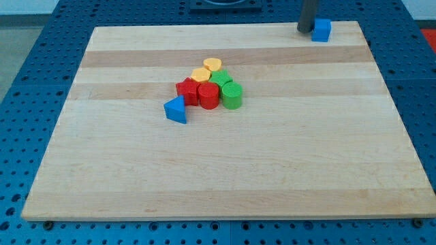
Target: Separate the yellow blocks
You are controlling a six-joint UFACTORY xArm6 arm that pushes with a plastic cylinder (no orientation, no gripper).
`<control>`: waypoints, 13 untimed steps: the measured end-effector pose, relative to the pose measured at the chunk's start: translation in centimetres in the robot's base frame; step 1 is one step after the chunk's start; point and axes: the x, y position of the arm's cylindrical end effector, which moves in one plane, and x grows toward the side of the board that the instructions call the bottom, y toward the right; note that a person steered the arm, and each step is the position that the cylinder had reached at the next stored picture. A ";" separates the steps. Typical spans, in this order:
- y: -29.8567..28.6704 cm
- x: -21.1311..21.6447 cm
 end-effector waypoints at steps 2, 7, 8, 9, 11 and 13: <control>-1.3 0.0; -25.7 9.4; -26.2 12.2; -26.1 13.4; -20.6 13.4; -17.6 11.6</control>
